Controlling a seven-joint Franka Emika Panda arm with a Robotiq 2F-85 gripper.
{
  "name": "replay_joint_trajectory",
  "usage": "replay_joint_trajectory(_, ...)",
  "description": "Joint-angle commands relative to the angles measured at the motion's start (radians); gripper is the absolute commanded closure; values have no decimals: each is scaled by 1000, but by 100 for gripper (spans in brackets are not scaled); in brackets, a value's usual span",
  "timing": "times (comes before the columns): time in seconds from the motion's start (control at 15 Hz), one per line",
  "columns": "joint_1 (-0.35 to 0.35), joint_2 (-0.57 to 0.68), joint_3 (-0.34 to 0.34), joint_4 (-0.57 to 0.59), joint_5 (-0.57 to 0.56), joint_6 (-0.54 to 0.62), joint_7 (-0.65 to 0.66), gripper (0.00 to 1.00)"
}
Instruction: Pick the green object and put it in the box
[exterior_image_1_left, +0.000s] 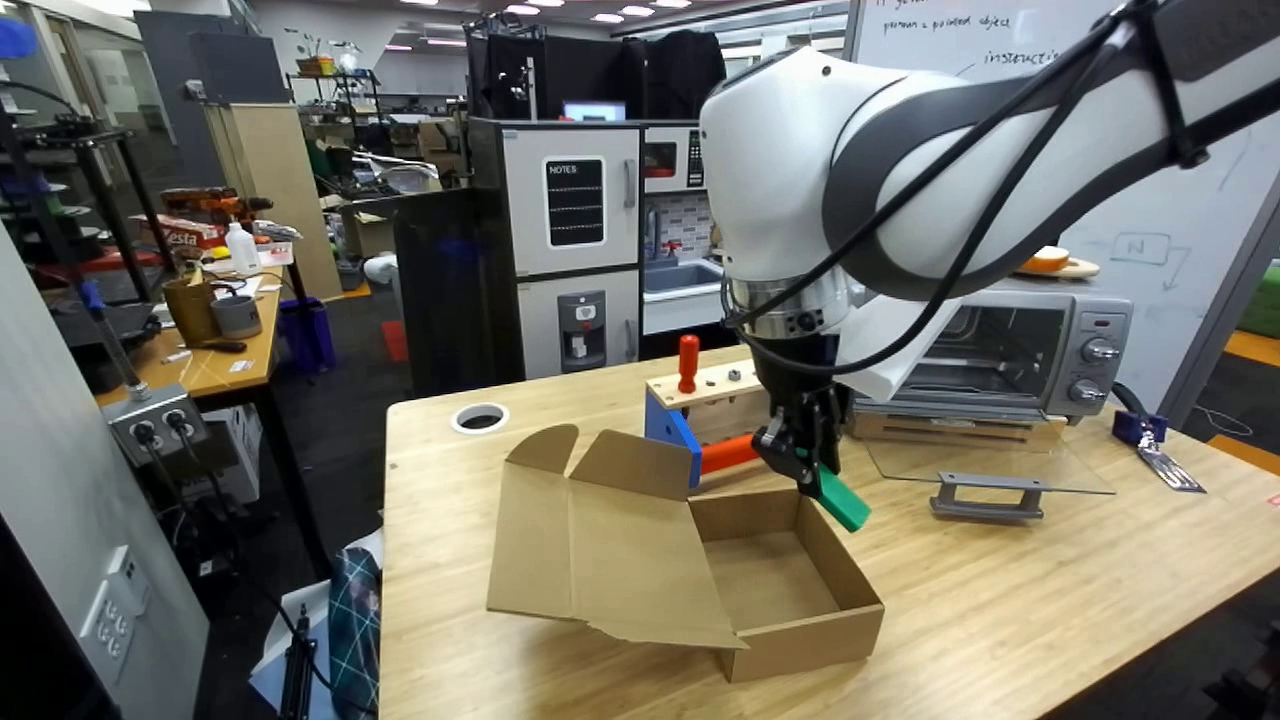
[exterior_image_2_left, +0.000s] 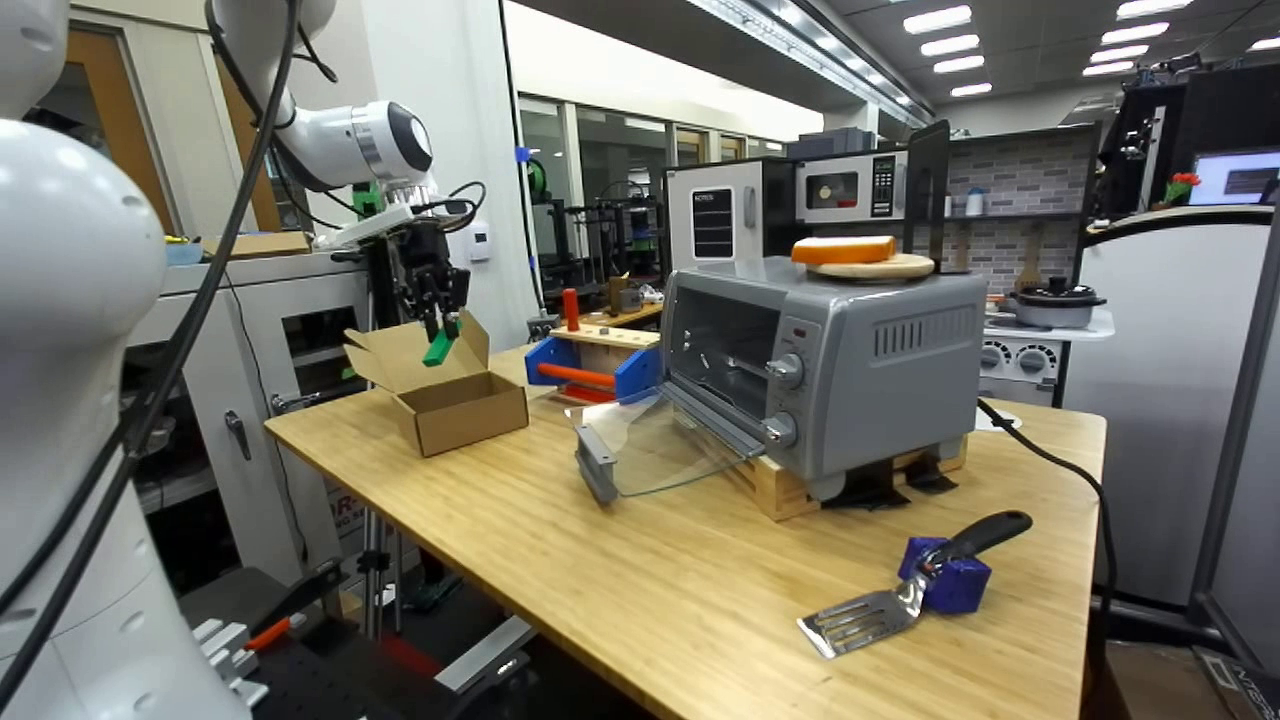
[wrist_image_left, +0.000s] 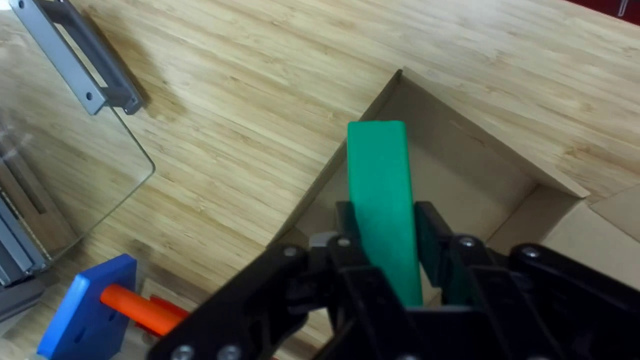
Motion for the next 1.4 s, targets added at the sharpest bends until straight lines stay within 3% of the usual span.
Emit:
replay_joint_trajectory(0.0,14,25,11,56,0,-8,-60,92)
replay_joint_trajectory(0.27,-6,28,34,63,86,11,-177,92)
replay_joint_trajectory(0.6,-26,70,18,56,160,2,-204,92)
replay_joint_trajectory(1.33,-18,226,-19,157,144,-60,-202,92)
